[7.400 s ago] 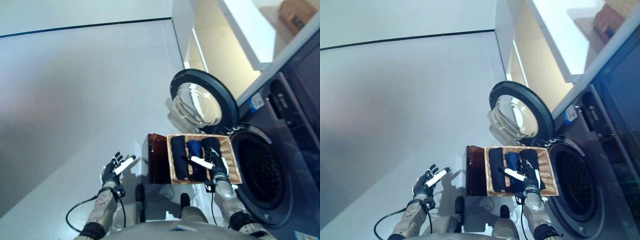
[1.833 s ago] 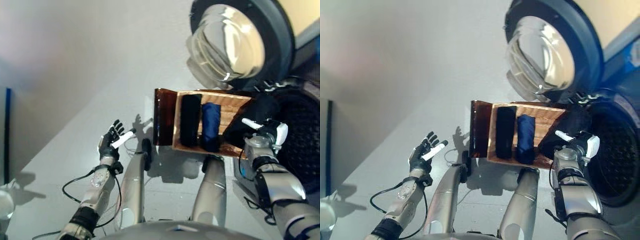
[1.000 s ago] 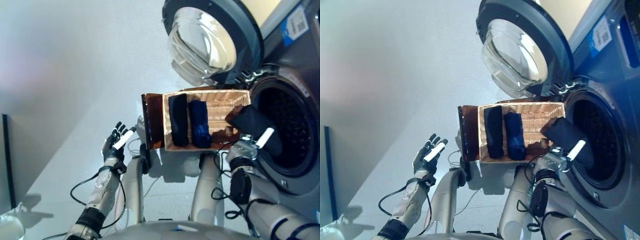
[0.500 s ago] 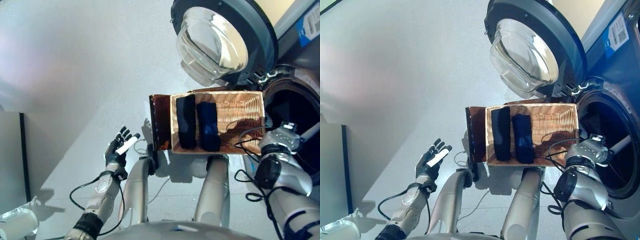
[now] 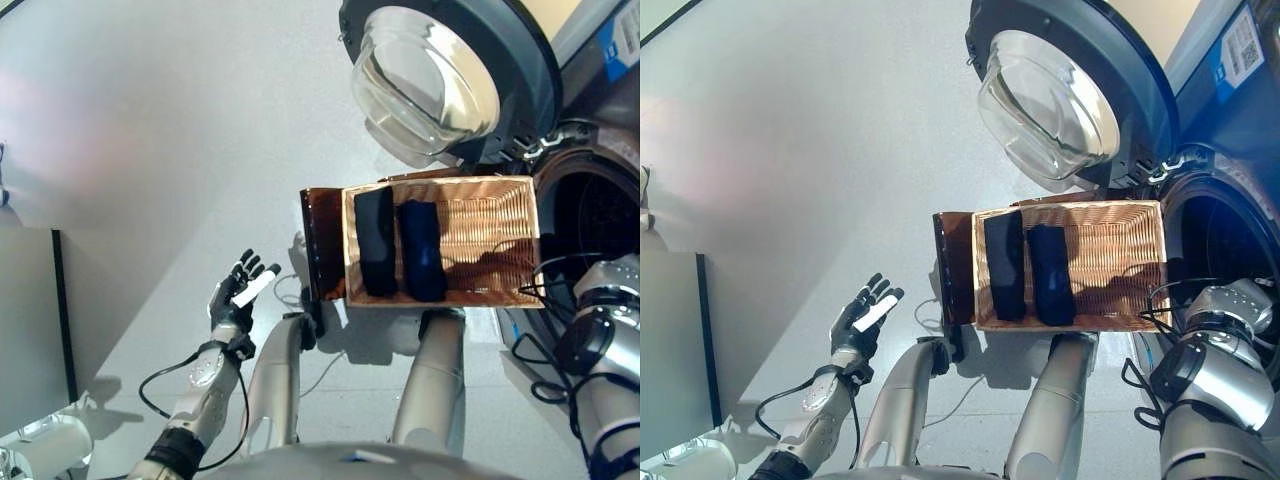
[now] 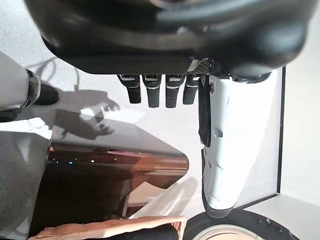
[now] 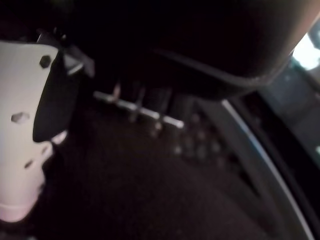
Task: Pick up the clothes and place them into the washing machine
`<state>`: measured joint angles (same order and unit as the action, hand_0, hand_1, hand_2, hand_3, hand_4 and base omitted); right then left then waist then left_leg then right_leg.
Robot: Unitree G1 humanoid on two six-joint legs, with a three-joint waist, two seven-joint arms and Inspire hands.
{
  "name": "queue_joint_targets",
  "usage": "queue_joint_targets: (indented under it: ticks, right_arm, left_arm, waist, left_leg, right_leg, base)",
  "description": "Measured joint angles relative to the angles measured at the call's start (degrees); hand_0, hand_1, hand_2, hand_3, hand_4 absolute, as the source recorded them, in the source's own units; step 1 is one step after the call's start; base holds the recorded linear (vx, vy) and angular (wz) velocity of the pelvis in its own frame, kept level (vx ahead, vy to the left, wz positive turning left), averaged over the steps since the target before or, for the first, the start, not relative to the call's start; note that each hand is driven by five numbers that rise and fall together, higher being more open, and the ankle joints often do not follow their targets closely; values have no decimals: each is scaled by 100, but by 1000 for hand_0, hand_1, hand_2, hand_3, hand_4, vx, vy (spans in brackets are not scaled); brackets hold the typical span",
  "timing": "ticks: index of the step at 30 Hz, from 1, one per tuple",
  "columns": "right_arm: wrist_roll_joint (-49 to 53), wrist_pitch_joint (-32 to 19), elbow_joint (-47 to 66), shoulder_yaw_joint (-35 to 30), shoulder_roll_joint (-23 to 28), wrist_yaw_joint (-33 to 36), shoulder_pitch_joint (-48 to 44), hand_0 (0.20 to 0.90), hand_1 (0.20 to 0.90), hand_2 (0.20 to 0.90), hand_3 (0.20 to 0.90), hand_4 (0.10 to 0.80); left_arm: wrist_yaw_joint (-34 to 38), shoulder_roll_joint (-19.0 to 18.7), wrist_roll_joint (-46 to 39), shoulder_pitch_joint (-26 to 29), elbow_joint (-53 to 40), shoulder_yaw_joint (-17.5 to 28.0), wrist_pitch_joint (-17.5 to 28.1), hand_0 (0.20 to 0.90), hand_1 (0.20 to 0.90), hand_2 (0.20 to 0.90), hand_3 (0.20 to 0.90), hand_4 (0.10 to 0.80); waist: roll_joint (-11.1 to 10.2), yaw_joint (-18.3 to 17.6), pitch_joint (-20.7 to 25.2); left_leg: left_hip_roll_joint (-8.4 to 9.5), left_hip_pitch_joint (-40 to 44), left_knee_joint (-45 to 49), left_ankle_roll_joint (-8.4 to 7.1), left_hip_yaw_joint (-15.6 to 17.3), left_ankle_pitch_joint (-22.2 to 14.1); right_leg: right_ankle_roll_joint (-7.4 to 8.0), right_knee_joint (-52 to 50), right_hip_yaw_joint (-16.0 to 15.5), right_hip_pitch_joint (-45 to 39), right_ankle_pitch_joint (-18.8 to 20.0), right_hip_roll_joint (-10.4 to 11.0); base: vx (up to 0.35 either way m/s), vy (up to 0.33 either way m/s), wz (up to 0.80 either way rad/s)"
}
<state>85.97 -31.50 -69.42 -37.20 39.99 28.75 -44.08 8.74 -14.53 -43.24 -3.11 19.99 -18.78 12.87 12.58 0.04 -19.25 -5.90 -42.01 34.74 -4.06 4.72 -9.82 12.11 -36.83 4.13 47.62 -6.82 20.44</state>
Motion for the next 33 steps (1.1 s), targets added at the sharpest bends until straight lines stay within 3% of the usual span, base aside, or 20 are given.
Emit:
queue_joint_targets:
  ticks: [2, 3, 4, 13, 16, 22, 26, 33]
  right_arm:
    - [0, 0, 0, 53, 0, -6, -27, 200, 200, 200, 200, 300]
    - [0, 0, 0, 64, 0, -9, -41, 255, 255, 255, 255, 339]
    - [0, 0, 0, 96, -1, -10, -56, 900, 900, 900, 900, 800]
    - [-2, 22, -4, 177, -84, -21, -69, 900, 900, 900, 900, 800]
    - [-2, 29, -159, 172, -236, -68, -66, 900, 900, 900, 900, 800]
    - [-3, 40, -263, 248, -760, -253, -26, 900, 900, 900, 900, 800]
    - [-18, 175, -256, 481, -1121, -358, 75, 900, 900, 900, 900, 800]
    - [-846, 682, -101, 1423, -1886, -707, 766, 900, 900, 900, 900, 800]
  left_arm:
    - [0, 0, -1, 1, 0, 1, 1, 900, 900, 900, 900, 800]
    - [0, 1, -1, 1, 1, 0, 0, 900, 900, 900, 900, 800]
    - [0, 0, -4, 1, 1, 4, 1, 900, 900, 900, 900, 800]
    - [9, 0, -5, -5, 1, 29, 1, 900, 900, 900, 900, 800]
    - [8, -2, -7, -15, 1, 31, 1, 900, 900, 900, 900, 800]
    - [-14, -44, -23, -82, 21, 40, 3, 900, 900, 900, 900, 800]
    - [-42, -54, -44, -157, 84, 65, -1, 900, 900, 900, 900, 800]
    - [-114, -28, -37, -224, 265, 307, 5, 900, 900, 900, 900, 800]
  waist:
    - [-1, -3, 0]
    - [-2, 0, -1]
    - [-3, 16, 0]
    - [-33, 69, 9]
    - [-148, 63, 68]
    - [-398, 57, 221]
    - [-421, 67, 236]
    - [-565, 54, 232]
  left_leg:
    - [-2, -40, 29, 5, -17, -3]
    - [-2, -44, 33, 7, -17, -5]
    - [-2, -45, 43, 10, -17, -8]
    - [-11, -57, 124, 23, -35, -22]
    - [-25, -54, 131, 21, -41, -21]
    - [-19, -24, 133, 24, -105, -20]
    - [-18, 179, 52, 24, -169, -16]
    - [-2, 802, -651, -24, -221, 234]
  right_leg:
    - [3, -2, -17, 10, 3, -1]
    - [4, -2, -19, 10, 4, -1]
    - [4, -4, -18, 9, 4, 0]
    - [4, -46, -23, -14, 3, -4]
    - [4, -55, -25, -16, 3, -17]
    - [22, 32, -93, -148, 21, -17]
    - [39, 203, -206, -461, 41, -17]
    - [39, 753, -475, -1121, 194, -16]
  base:
    - [-10, -9, 3]
    - [0, 0, 0]
    - [0, 0, 0]
    - [0, 0, 0]
    - [0, 0, 0]
    - [8, 5, 2]
    - [39, -9, 5]
    - [49, -23, 4]
